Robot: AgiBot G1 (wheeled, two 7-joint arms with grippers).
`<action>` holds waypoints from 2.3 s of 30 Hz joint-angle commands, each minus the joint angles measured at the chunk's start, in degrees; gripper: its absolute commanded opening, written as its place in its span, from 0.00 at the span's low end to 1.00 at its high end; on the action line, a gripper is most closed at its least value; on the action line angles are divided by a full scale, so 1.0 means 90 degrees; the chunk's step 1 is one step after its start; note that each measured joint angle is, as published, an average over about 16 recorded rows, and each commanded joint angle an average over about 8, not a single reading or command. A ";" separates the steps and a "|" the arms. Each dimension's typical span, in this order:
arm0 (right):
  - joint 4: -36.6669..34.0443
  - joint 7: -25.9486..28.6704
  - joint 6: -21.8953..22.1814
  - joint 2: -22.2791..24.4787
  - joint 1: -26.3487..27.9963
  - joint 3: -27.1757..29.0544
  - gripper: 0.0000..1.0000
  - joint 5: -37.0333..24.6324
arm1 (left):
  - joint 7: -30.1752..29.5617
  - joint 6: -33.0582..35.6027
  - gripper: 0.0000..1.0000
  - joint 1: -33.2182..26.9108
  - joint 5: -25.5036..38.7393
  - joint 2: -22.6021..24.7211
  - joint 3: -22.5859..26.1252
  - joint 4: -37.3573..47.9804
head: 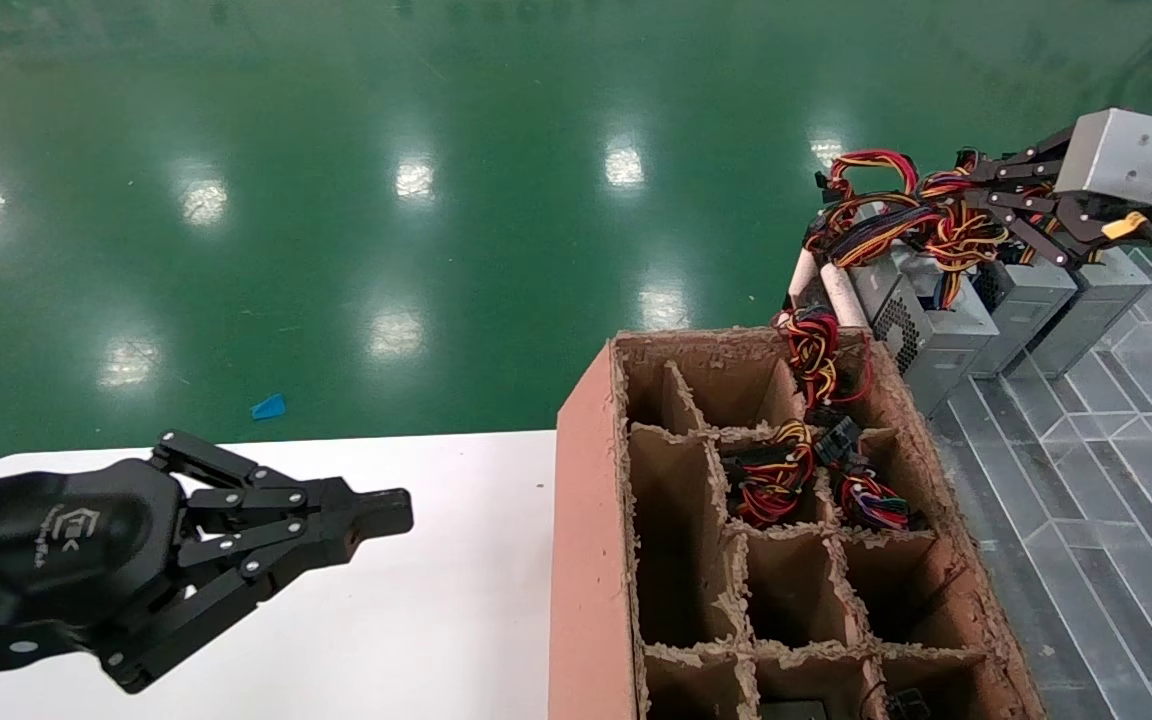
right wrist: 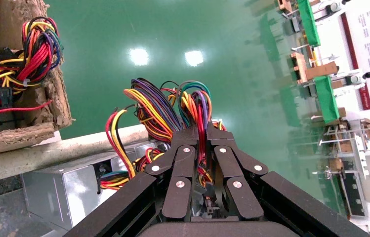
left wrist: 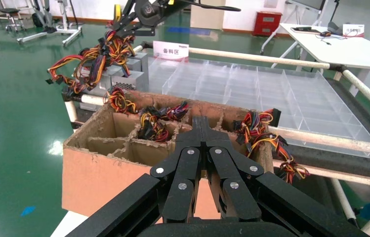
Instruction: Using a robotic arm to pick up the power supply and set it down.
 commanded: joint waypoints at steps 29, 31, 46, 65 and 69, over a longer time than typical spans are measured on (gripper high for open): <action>0.0270 0.0192 -0.1422 0.0065 0.0851 -0.0554 1.00 -0.0795 | 0.0000 0.0000 0.00 0.0000 0.0000 0.0000 0.0000 0.0000; 0.0334 0.0110 -0.1611 0.0099 0.0965 -0.0588 1.00 -0.0845 | 0.0000 0.0000 0.00 0.0000 0.0000 0.0000 0.0000 0.0000; 0.1484 0.0830 -0.1888 0.0351 0.0200 0.0025 1.00 -0.0541 | 0.0000 0.0000 0.00 0.0000 0.0000 0.0000 0.0000 0.0000; 0.3883 0.3074 -0.1745 0.0763 -0.2168 0.1676 1.00 0.0465 | 0.0000 0.0000 0.17 0.0000 0.0000 0.0000 0.0000 0.0000; 0.4384 0.3542 -0.1715 0.0849 -0.2663 0.2020 1.00 0.0675 | 0.0000 0.0000 0.67 0.0000 0.0000 0.0000 0.0000 0.0000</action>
